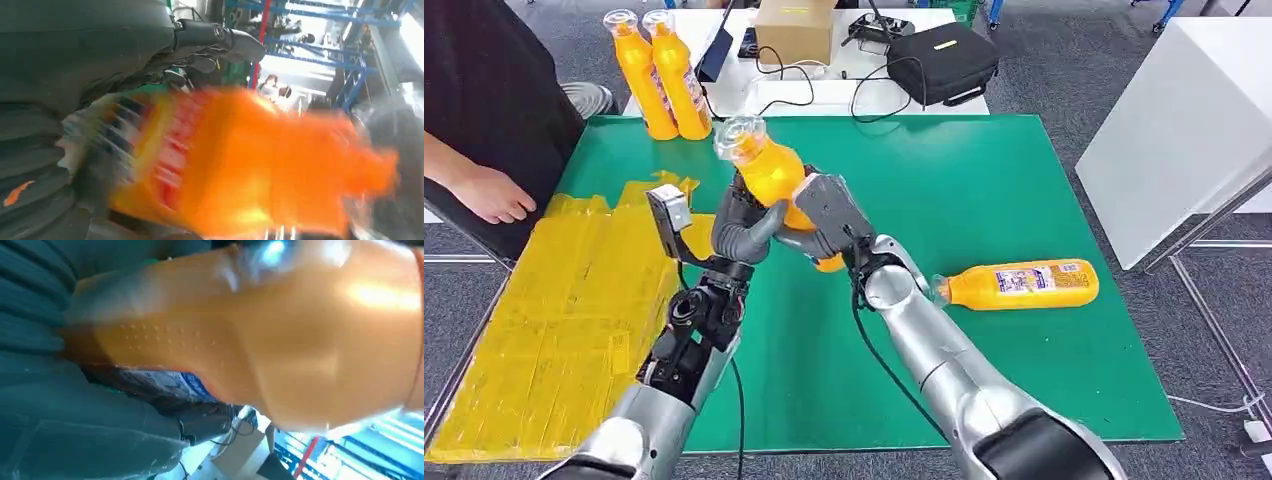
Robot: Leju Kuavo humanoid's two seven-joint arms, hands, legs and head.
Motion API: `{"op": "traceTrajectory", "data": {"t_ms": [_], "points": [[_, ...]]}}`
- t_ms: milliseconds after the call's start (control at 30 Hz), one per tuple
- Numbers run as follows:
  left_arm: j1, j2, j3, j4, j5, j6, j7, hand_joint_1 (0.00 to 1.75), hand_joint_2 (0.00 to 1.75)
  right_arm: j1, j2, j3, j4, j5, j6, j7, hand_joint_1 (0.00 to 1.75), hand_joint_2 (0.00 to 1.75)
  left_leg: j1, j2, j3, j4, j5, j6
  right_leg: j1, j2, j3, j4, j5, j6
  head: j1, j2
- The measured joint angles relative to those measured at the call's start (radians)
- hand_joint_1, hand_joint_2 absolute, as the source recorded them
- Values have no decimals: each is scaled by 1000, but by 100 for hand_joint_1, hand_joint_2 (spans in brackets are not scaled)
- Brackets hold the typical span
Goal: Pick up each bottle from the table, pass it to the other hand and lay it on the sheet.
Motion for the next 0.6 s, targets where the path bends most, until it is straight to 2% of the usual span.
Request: {"op": "traceTrajectory", "data": {"t_ms": [267,600], "points": [[0,-5,-18,3,17,-3,-1,0,175,-45,-2,-37,71,96,0,15,175,175,0,0,0,0,0,0,0,0,-1,0,0,0,0,0],[0,-6,-24,3,18,7,16,0,175,-68,1,-56,108,106,14,38,175,175,0,1,0,0,0,0,0,1,-1,0,0,0,0,0]]}}
